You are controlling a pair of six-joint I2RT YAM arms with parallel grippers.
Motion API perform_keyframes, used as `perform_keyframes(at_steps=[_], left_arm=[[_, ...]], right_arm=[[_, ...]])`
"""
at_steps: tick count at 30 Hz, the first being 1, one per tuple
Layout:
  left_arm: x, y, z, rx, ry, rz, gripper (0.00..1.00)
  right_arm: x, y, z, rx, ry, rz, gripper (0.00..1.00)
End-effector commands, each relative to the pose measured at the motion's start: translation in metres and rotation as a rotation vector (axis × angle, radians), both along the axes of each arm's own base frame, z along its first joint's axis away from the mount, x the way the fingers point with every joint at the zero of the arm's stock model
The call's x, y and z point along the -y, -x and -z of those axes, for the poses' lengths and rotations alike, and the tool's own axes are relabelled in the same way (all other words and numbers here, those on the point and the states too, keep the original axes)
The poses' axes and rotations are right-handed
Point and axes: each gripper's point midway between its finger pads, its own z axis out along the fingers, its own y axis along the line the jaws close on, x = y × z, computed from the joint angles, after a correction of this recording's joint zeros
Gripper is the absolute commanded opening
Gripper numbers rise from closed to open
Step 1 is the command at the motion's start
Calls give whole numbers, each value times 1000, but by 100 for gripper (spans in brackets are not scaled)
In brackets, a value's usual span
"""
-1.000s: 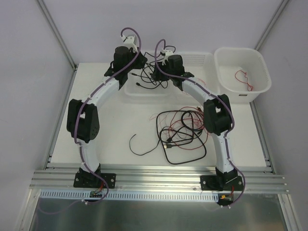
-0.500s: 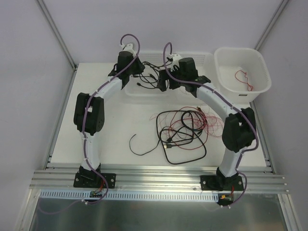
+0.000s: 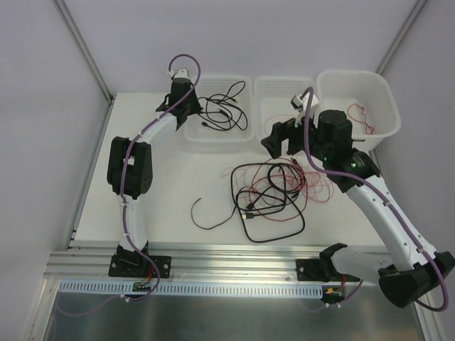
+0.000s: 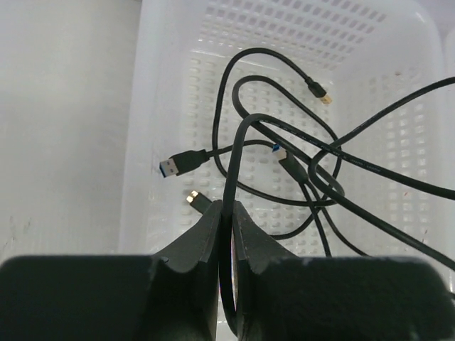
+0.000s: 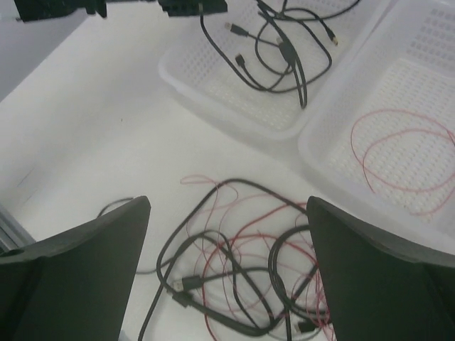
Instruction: Untangle the cables
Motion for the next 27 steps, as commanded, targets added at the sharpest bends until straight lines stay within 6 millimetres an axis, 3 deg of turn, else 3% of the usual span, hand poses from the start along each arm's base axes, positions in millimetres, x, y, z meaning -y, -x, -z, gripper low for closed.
perform_keyframes(at_steps=[1, 7, 10, 12, 16, 18, 21, 23, 24, 26, 27], left_arm=[[-23, 10, -13, -11, -28, -74, 8], [-26, 24, -16, -26, -11, -87, 16], [-23, 30, -14, -42, 8, -76, 34], [-22, 35, -13, -52, 23, -72, 39], [-19, 46, -43, -10, 63, -53, 49], [-19, 50, -56, 11, 75, -51, 57], [-18, 62, -95, 79, 100, -27, 73], [-18, 68, -107, 98, 113, -14, 80], [-18, 76, -123, 125, 127, -5, 87], [-13, 87, -130, 132, 145, 30, 94], [-16, 96, -146, 160, 156, 30, 98]], right_arm=[[27, 26, 24, -48, 65, 55, 97], [54, 59, 39, -70, 95, 101, 97], [61, 69, 43, -79, 94, 116, 97], [67, 76, 43, -79, 95, 124, 97], [73, 86, 46, -94, 106, 128, 97], [75, 91, 51, -106, 110, 126, 97], [79, 99, 52, -107, 101, 129, 97], [80, 104, 55, -117, 100, 127, 97], [81, 106, 58, -129, 101, 127, 97], [80, 111, 61, -139, 95, 115, 97], [80, 113, 65, -154, 97, 109, 97]])
